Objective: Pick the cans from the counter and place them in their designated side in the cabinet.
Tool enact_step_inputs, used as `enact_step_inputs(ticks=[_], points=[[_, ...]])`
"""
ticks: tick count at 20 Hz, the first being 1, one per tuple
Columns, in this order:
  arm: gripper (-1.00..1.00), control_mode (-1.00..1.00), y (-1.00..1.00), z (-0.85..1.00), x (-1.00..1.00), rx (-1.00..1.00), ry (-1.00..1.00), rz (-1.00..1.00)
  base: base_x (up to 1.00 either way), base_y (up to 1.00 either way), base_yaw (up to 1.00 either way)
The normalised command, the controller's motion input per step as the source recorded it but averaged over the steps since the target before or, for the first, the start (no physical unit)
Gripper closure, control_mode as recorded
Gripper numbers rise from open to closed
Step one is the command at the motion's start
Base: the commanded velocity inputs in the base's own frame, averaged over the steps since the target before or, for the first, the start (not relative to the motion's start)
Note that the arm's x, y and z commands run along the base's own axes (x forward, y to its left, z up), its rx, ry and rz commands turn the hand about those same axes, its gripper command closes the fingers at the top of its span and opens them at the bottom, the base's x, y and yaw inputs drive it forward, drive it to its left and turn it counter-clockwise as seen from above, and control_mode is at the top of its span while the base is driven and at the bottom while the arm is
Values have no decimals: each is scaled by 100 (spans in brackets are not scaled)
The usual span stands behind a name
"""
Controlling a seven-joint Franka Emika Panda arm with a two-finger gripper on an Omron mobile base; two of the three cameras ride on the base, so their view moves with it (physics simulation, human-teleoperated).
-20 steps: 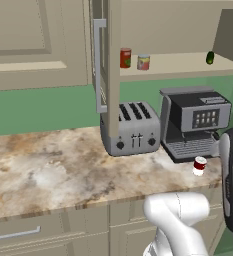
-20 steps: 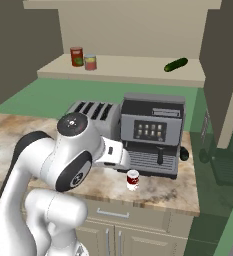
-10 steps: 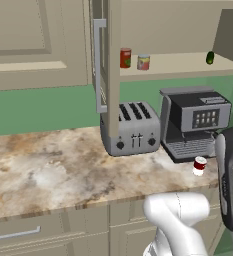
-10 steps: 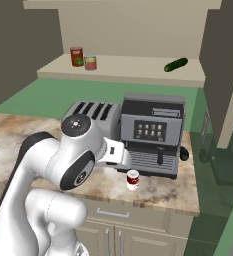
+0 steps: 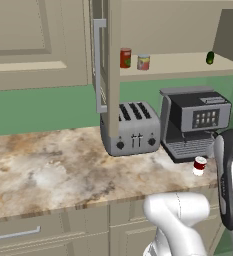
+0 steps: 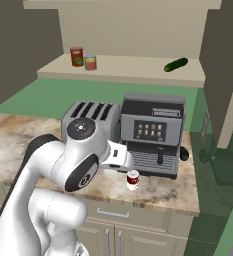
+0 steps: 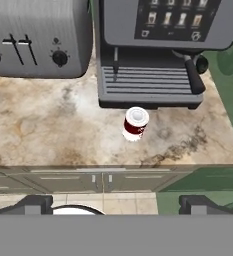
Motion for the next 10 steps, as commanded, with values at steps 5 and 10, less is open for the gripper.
enact_step_inputs(ticks=[5, 10], points=[[-100, -100, -3, -14, 9, 0, 1, 0, 0, 0, 0], [-100, -100, -1, -8, 9, 0, 0, 0, 0, 0, 0]])
